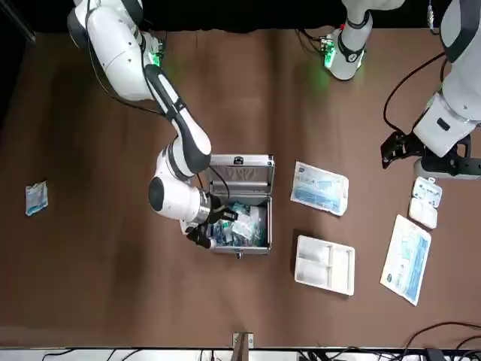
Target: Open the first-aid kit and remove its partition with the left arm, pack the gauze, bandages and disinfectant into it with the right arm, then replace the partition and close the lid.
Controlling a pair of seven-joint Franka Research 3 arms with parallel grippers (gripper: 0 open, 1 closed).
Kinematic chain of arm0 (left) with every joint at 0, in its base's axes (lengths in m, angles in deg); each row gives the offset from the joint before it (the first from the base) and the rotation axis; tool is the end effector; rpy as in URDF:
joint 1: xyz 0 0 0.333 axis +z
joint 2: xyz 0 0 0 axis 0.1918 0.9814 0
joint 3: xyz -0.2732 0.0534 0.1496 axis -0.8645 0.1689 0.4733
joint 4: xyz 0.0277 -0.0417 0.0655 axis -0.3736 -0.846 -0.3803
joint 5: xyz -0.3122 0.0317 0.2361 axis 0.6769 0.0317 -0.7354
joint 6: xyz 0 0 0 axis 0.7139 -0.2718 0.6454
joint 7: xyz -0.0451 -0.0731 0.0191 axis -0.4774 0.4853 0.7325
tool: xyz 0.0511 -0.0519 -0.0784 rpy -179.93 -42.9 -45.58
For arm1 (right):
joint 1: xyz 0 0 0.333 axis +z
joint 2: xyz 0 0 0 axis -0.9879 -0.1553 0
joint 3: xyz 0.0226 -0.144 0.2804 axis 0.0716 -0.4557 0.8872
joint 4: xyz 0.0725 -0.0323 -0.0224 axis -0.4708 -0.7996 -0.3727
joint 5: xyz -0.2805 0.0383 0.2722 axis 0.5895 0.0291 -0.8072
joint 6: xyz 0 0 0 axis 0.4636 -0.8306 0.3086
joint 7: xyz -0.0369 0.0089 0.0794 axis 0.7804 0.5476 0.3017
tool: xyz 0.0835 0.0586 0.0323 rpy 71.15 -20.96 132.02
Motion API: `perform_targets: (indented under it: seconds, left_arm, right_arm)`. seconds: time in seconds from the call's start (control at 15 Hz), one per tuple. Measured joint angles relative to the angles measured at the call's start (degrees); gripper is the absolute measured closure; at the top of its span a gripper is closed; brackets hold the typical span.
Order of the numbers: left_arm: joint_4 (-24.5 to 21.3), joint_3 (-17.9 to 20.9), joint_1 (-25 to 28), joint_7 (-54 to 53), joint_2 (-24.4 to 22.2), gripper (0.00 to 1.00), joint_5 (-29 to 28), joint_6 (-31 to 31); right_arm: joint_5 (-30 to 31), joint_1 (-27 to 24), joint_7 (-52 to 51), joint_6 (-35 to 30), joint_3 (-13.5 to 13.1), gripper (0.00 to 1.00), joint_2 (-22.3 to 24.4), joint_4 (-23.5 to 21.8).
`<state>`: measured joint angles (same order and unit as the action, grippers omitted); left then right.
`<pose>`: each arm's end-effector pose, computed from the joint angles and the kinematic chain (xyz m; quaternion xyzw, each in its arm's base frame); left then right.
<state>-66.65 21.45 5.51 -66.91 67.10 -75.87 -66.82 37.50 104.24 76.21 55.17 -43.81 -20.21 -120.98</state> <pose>0.5897 -0.0949 0.5977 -0.9977 0.0475 -0.0463 0.0106 0.6530 0.3999 0.2710 -0.9419 0.1521 0.0747 0.2900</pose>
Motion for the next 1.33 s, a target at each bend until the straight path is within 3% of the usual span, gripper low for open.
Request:
perform_targets:
  seconds: [0.4, 0.6, 0.87, 1.07, 1.13, 1.33]
  left_arm:
    - [0.0, 0.0, 1.3, -0.2, 0.0, 0.0, 0.0, 0.0]
    - [0.0, 0.0, 1.8, -0.2, 0.0, 0.0, 0.0, 0.0]
    - [0.0, 0.0, 2.9, -0.8, 0.0, 0.0, 0.0, 0.0]
    - [-0.1, -0.1, 2.9, -0.9, 0.0, 0.0, 0.0, 0.0]
    - [-0.2, -0.1, 2.9, -0.9, 0.0, 0.0, 0.0, -0.1]
    - [-0.3, -0.1, 2.9, -0.9, 0.0, 0.0, 0.0, -0.3]
  right_arm:
    - [0.0, -1.7, -0.7, -1.0, -0.7, 0.2, 0.6, 1.4]
    - [0.5, -5.5, -0.8, -6.7, -1.2, 0.25, 1.9, 2.2]
    - [8.1, -13.9, -2.1, -17.7, -1.3, 0.24, 6.3, 3.2]
    - [10.4, -21.7, -9.7, -29.5, -1.4, 0.24, 10.0, 3.2]
    - [12.6, -27.1, -16.6, -33.5, -1.6, 0.23, 10.8, 3.1]
    - [20.8, -33.8, -26.3, -34.1, -1.6, 0.23, 10.7, 1.7]
